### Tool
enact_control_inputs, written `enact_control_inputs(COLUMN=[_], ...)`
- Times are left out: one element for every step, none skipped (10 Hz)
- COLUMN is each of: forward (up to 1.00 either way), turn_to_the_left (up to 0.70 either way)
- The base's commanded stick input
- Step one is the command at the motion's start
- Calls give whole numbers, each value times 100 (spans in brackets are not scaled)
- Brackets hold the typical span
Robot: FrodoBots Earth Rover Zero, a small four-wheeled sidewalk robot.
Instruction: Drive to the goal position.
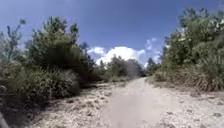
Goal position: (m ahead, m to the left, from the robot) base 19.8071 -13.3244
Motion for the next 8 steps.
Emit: enact_control_inputs(forward=[44,44,44,44,44,44,44,44], turn_to_the_left=[2,2,2,2,2,2,2,2])
